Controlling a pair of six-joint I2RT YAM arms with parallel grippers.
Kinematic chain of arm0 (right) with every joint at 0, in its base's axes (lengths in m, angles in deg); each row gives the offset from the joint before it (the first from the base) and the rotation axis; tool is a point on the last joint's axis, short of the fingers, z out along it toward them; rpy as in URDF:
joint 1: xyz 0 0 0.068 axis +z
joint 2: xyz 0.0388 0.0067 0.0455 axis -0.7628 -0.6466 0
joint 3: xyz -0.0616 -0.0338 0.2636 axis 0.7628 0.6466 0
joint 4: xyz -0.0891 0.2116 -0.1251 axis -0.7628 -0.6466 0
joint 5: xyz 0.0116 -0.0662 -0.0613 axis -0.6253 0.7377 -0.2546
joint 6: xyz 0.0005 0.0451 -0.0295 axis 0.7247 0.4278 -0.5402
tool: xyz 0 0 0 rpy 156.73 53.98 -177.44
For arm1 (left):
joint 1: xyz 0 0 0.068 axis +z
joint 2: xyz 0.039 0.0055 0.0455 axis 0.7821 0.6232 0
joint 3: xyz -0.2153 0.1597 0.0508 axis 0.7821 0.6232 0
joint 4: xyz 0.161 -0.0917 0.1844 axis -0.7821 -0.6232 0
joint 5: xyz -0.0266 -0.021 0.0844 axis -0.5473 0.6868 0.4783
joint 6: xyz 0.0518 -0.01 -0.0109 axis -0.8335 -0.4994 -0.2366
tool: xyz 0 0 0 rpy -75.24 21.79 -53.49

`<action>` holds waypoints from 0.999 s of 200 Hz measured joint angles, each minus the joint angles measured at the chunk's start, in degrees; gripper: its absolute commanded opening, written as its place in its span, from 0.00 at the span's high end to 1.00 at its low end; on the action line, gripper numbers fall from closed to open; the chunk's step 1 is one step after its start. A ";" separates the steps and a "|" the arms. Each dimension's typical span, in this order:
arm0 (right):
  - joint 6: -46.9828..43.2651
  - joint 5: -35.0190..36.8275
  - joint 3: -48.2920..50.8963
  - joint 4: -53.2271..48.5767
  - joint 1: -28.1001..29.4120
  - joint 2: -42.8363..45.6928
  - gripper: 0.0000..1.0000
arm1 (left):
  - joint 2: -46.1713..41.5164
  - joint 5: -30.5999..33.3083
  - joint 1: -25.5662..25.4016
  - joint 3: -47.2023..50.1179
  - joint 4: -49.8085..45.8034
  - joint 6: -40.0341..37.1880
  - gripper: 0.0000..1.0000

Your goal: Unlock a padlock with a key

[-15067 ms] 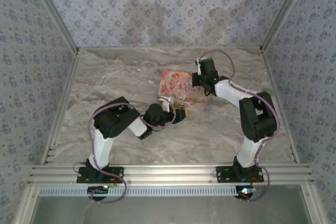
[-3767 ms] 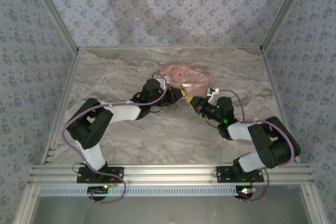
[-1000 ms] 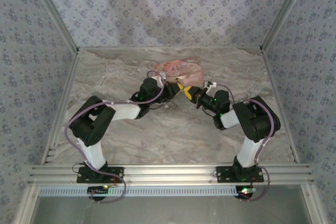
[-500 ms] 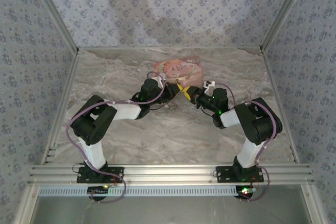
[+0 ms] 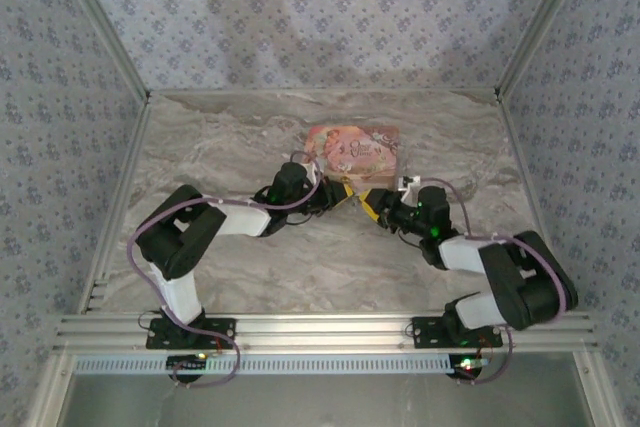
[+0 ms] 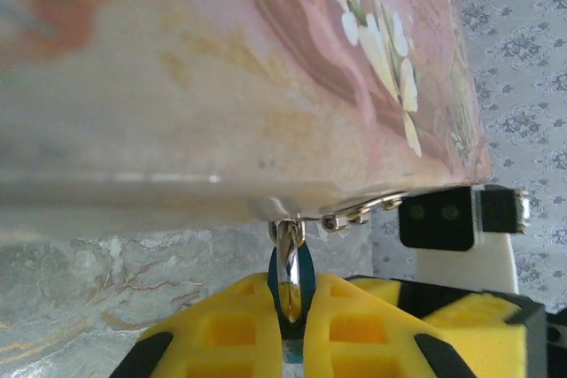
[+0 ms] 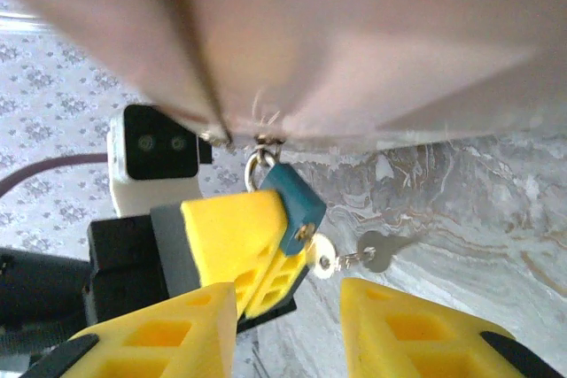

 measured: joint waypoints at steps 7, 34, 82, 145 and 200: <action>-0.98 0.59 0.00 -2.21 0.31 1.81 0.62 | 0.00 -0.02 0.00 -0.02 0.00 0.02 1.00; -4.20 2.34 0.00 -8.70 1.53 6.71 0.72 | 0.00 -0.20 0.00 -0.02 0.00 0.02 1.00; -5.64 4.46 -0.57 -11.13 3.56 3.80 0.74 | 0.00 -0.20 -0.17 -0.02 0.00 0.04 0.99; -5.57 7.30 -2.67 -10.62 4.63 0.79 0.75 | 0.00 -0.26 -0.79 -0.02 0.37 0.24 0.99; -4.28 9.18 -3.56 -8.22 4.63 -1.68 0.84 | 0.00 0.46 -0.79 -0.02 0.44 0.42 1.00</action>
